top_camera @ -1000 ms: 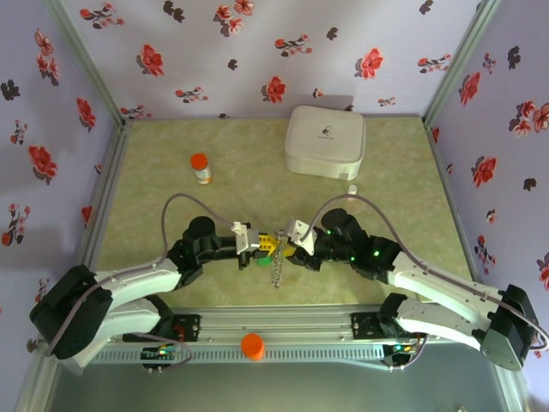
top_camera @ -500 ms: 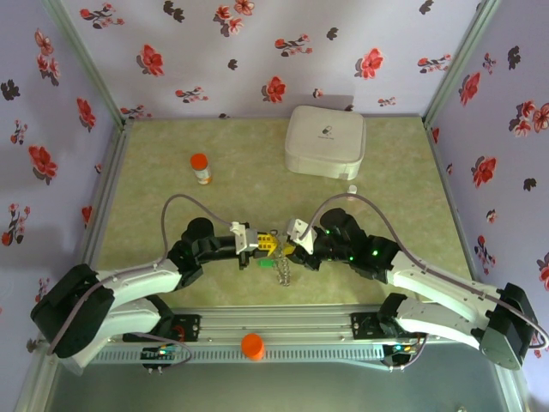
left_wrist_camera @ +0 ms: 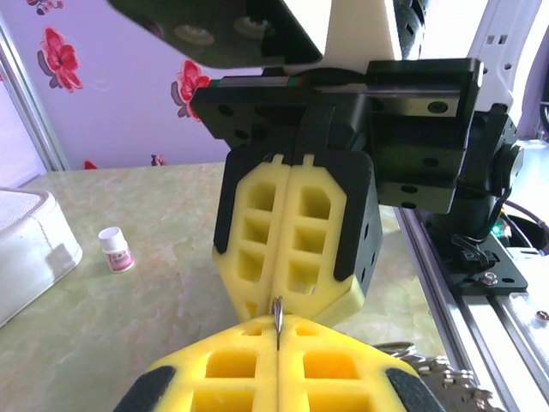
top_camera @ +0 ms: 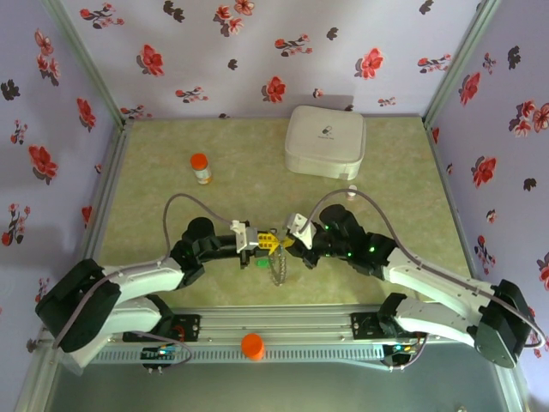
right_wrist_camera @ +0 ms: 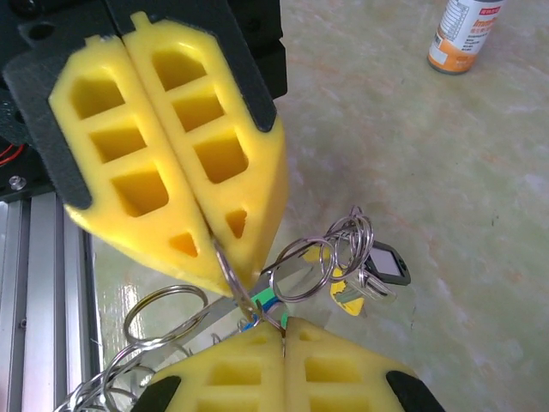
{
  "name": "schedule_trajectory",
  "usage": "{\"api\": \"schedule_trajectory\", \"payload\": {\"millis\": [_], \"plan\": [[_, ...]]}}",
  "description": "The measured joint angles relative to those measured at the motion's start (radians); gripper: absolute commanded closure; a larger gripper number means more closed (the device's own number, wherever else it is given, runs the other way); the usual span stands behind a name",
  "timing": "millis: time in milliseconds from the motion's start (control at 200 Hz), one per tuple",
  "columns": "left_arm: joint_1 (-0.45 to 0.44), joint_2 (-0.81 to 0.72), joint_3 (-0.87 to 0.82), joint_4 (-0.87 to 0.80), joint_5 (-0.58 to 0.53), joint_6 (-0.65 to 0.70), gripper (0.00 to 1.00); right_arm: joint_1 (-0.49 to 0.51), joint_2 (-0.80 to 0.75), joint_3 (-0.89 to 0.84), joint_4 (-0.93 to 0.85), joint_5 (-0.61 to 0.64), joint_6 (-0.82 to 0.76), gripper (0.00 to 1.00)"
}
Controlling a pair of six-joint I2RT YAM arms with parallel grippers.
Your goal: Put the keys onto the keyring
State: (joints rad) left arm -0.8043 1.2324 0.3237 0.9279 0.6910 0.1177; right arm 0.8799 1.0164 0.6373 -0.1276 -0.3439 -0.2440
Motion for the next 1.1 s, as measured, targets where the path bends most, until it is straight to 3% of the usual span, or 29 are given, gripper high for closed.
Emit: {"api": "schedule_trajectory", "payload": {"millis": [135,300,490,860,1100], "plan": [[0.0,0.015,0.0,0.031,0.008,-0.015,1.0,-0.003,0.0,0.0,0.003,-0.01,0.01,1.0],[0.0,0.027,-0.001,0.068,0.017,-0.015,1.0,-0.018,-0.074,-0.034,0.005,-0.011,0.005,0.77],[0.0,0.029,-0.003,0.085,0.017,-0.015,1.0,-0.026,-0.138,-0.042,0.0,-0.021,-0.026,0.69],[0.0,0.029,-0.003,0.091,0.017,-0.015,1.0,-0.027,-0.099,-0.041,0.041,-0.087,-0.035,0.74],[0.0,0.029,-0.003,0.095,0.02,-0.016,1.0,-0.027,-0.069,-0.041,0.095,-0.106,-0.028,0.86]]}}
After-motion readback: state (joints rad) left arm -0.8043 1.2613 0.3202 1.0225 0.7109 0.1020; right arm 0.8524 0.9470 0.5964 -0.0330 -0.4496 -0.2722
